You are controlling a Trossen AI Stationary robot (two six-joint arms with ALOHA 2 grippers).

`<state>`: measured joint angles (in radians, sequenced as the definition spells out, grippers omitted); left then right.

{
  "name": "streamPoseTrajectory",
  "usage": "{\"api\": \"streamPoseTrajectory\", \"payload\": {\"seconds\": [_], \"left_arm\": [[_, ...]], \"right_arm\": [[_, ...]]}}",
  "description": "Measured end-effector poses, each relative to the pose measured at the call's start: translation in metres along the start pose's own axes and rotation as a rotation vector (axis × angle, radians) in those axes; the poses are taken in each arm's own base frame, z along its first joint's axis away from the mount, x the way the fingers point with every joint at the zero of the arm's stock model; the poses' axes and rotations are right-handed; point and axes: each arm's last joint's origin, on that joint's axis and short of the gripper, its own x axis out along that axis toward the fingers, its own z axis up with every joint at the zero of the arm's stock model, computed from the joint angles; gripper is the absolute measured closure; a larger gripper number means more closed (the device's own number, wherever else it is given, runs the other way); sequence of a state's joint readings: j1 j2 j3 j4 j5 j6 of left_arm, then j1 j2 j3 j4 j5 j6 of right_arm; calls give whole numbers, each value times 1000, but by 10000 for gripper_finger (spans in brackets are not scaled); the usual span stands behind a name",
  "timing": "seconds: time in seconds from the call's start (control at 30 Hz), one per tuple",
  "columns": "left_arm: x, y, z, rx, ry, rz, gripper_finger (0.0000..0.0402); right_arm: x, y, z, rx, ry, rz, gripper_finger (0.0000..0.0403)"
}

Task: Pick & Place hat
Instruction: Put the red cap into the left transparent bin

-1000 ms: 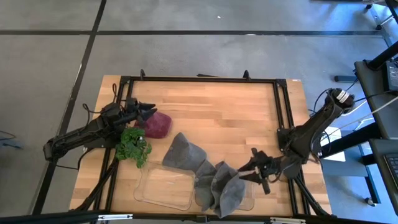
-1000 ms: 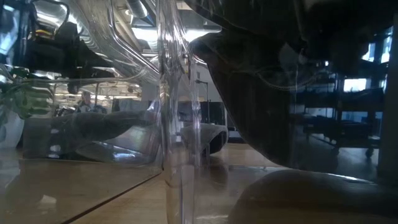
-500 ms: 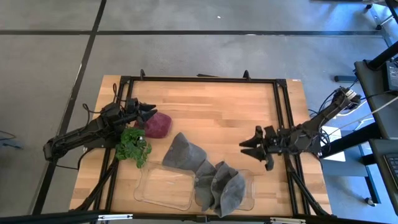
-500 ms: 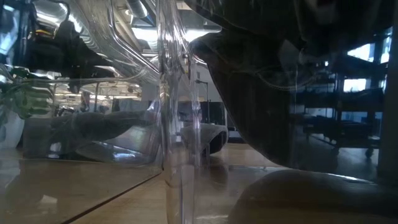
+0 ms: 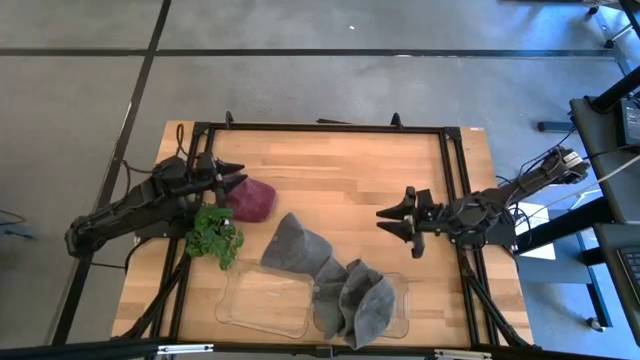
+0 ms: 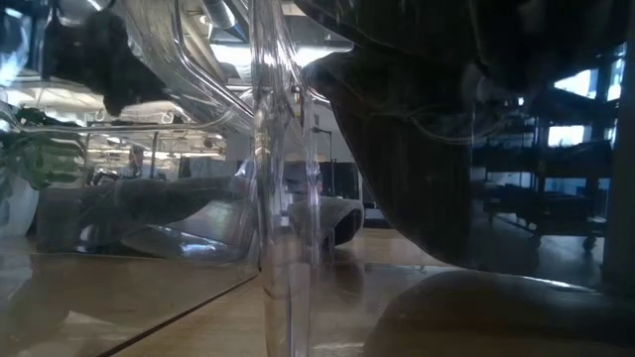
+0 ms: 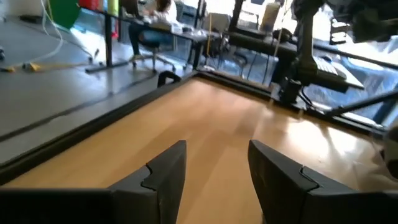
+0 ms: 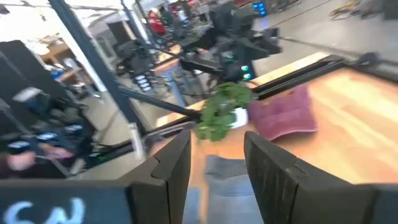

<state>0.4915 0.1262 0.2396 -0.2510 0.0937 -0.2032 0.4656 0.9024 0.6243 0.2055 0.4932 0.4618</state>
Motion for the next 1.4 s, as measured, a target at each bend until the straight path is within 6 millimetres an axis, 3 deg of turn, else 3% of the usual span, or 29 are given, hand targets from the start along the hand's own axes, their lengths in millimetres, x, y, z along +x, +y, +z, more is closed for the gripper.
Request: {"api": "streamPoseTrajectory", "payload": {"seconds": [0.17, 0.33, 0.57, 0.73, 1.13, 1.4], "left_arm": [[-2, -6, 29, 24, 160, 24, 233], [2, -15, 61, 17, 359, 40, 233], [12, -21, 81, -58, 844, 220, 233], [32, -19, 77, -108, 935, 295, 233], [73, -15, 70, 18, 933, 311, 233], [71, -1, 50, 17, 1262, 385, 205]], "right_arm": [[5, -13, 2, -66, 6, -77, 253], [9, -28, 2, -17, 43, -151, 253], [12, -42, 1, -19, 120, -167, 253], [14, -48, 3, -64, 116, -194, 253], [16, -58, 8, -219, 116, -238, 253], [17, -76, 17, -193, 81, -334, 253]]}}
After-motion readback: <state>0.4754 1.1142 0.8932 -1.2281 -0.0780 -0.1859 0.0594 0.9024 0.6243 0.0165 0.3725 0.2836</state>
